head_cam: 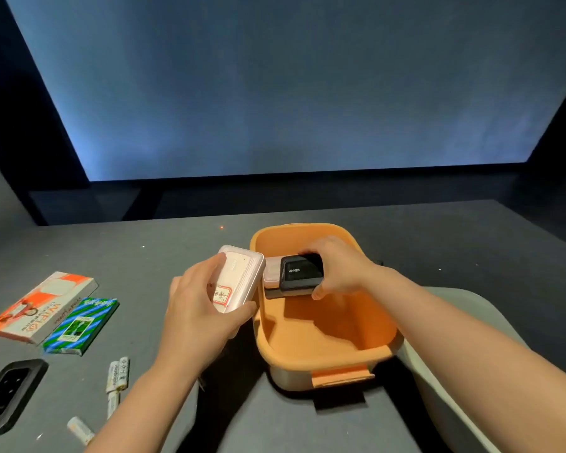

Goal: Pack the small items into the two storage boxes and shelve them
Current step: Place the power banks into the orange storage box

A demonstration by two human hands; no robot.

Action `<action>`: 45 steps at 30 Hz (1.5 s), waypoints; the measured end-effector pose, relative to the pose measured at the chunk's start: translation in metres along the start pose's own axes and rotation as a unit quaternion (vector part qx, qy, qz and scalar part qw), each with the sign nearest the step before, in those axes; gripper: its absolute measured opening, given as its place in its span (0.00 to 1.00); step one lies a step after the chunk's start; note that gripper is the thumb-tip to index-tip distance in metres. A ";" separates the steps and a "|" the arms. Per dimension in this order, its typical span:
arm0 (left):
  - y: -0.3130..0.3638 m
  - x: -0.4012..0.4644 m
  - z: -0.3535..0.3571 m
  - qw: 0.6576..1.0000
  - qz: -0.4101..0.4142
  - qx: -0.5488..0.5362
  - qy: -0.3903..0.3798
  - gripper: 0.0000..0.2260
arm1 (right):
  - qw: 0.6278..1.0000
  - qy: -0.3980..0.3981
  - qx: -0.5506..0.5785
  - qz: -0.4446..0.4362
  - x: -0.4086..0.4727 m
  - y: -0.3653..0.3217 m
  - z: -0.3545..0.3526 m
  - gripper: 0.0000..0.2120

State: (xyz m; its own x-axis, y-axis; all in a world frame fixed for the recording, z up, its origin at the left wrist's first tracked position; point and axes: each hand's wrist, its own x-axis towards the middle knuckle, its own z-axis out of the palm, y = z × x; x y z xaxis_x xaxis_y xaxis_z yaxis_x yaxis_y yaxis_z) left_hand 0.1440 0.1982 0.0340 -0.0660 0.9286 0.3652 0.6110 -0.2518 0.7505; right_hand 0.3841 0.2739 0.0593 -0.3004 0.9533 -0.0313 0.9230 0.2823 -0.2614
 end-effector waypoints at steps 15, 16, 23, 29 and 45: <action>-0.013 0.046 0.030 0.999 0.007 -0.028 -0.044 0.36 | 0.996 -0.046 0.047 -0.058 0.076 0.025 0.030 0.33; -0.013 0.046 0.031 0.998 0.003 -0.036 -0.049 0.36 | 0.996 -0.050 0.043 -0.062 0.077 0.026 0.030 0.34; -0.011 0.047 0.039 0.997 0.022 -0.037 -0.067 0.35 | 0.992 -0.074 0.036 -0.094 0.081 0.030 0.030 0.32; -0.013 0.047 0.043 0.997 0.031 -0.039 -0.065 0.35 | 0.993 -0.075 0.049 -0.081 0.081 0.030 0.032 0.34; 0.018 0.038 0.053 0.995 0.069 -0.049 -0.059 0.35 | 0.716 0.071 0.676 0.157 -0.025 -0.037 0.028 0.15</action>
State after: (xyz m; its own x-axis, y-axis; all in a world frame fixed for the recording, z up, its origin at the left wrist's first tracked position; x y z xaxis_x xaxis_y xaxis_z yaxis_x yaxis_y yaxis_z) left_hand 0.1944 0.2435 0.0316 0.1105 0.9074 0.4056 0.5272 -0.3994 0.7500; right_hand 0.3512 0.2366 0.0430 -0.0122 0.9754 -0.2200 -0.1669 -0.2189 -0.9614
